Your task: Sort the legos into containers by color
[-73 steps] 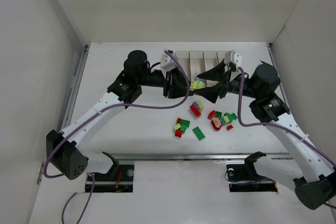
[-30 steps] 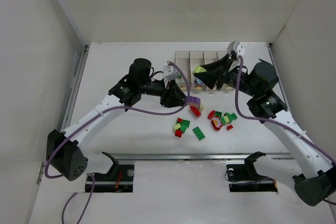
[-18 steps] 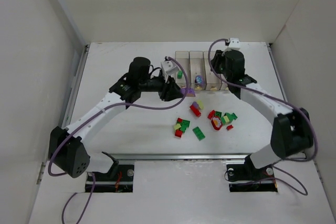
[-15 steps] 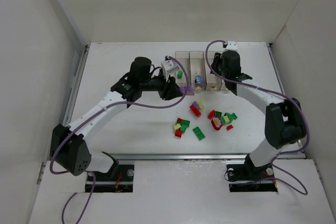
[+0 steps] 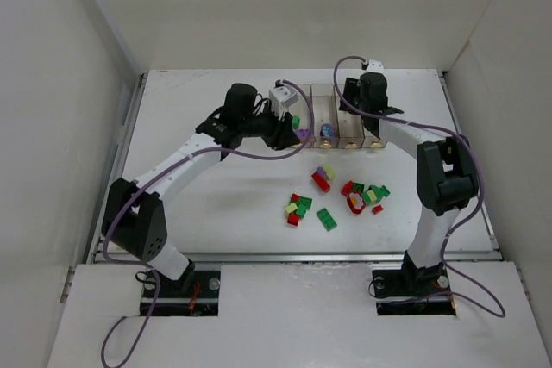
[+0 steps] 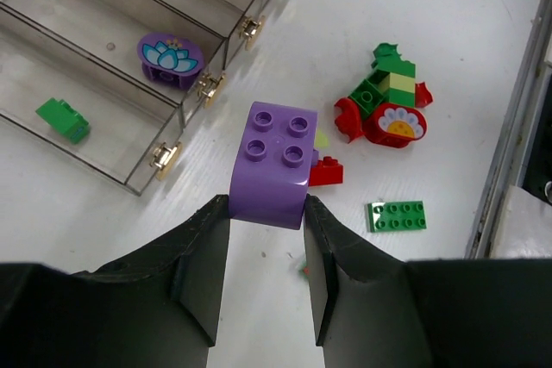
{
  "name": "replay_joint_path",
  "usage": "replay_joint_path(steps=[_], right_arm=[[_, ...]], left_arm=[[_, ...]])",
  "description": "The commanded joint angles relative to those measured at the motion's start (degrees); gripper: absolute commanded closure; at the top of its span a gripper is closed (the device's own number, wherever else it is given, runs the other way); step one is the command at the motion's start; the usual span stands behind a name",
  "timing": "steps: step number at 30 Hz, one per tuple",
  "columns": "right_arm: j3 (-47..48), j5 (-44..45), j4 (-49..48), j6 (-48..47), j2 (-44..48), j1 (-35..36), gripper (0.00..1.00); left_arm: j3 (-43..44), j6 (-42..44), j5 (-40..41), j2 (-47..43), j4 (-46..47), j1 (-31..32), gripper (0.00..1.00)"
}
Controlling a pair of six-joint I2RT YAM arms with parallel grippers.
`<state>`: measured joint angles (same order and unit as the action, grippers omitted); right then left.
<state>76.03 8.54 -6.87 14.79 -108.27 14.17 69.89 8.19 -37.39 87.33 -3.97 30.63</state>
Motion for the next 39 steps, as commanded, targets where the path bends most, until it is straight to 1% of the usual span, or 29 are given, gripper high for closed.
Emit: replay_joint_path(steps=[1,2,3,4,5,6,9,10,13,15,17,19,20,23,25,26,29,30,32,33,37,39], right_arm=[[4.47,0.34,-2.18,0.33,-0.28,-0.55,0.40],[5.00,-0.88,-2.18,0.33,-0.80,-1.07,0.39],[5.01,-1.76,-2.18,0.33,-0.80,-1.08,0.31],[5.79,-3.42,-2.18,0.33,-1.41,-1.60,0.29],[6.41,-4.13,-2.18,0.33,-1.42,-1.61,0.24],[6.41,-4.75,-2.18,0.33,-0.81,-1.61,0.15],[6.41,-6.51,-2.18,-0.28,0.86,-2.13,0.14],[6.41,-6.51,-2.18,-0.28,1.48,-2.13,0.14],[3.78,-8.18,-2.18,-0.28,4.64,-2.13,0.14],[1.07,-8.97,-2.18,0.32,6.48,-2.13,0.14],[-0.96,-8.45,-2.18,0.33,9.38,-2.13,0.14],[-4.03,-6.61,-2.18,-0.19,12.10,-2.13,0.14],[-4.92,-5.99,-2.18,-0.89,12.99,-2.13,0.14],[-7.04,-4.84,-2.18,-2.91,15.71,-2.13,0.14],[-7.91,-4.05,-2.18,-4.06,16.50,-2.13,0.14],[-8.52,-4.05,-2.18,-4.06,17.12,-2.13,0.14],[-8.53,-3.53,-2.18,-5.38,17.74,-2.13,0.14],[-8.53,-3.53,-2.18,-5.99,18.26,-2.13,0.14],[-8.53,-3.53,-2.18,-6.00,18.80,-2.13,0.14],[-8.53,-3.53,-2.18,-6.00,19.49,-2.13,0.14],[-8.53,-3.53,-2.18,-6.00,20.55,-2.13,0.14],[-9.05,-3.53,-2.18,-6.00,21.26,-2.13,0.14]], left_arm=[[4.99,0.78,0.82,1.70,3.70,-0.31,1.00],[5.60,0.78,0.82,2.49,3.70,-0.83,1.00],[7.00,0.78,0.82,4.41,4.40,-0.84,1.00],[7.89,0.78,0.82,5.65,4.93,-0.84,1.00],[8.77,0.78,0.82,6.88,4.93,-0.84,1.00],[9.82,0.78,0.82,8.19,5.54,-0.84,1.00],[14.65,-0.28,1.35,14.43,6.95,-0.84,1.00],[17.71,-1.23,1.35,17.84,7.56,-0.84,1.00],[22.38,-2.55,1.96,23.13,9.14,-0.84,1.00],[27.30,-3.34,3.28,28.40,9.85,-0.84,1.00],[32.21,-3.97,6.26,33.49,10.38,-0.31,1.00],[34.95,-3.97,9.77,36.32,10.38,0.39,1.00],[35.84,-3.97,13.36,37.46,11.08,1.09,1.00],[37.16,-2.39,16.55,39.58,13.19,1.71,0.99],[37.69,-2.38,17.35,40.98,15.04,2.23,0.95],[37.69,-2.38,18.22,40.99,15.56,2.24,0.88],[39.36,-0.90,18.75,42.13,15.57,2.24,0.76],[39.88,-0.89,18.75,42.13,15.57,2.76,0.64],[39.89,-0.89,18.75,42.13,16.10,2.77,0.49],[39.89,-0.89,18.23,42.13,16.10,2.77,0.43],[40.42,-0.36,17.70,40.99,13.72,2.77,0.30],[39.72,-0.36,17.70,39.33,12.32,2.77,0.27]])
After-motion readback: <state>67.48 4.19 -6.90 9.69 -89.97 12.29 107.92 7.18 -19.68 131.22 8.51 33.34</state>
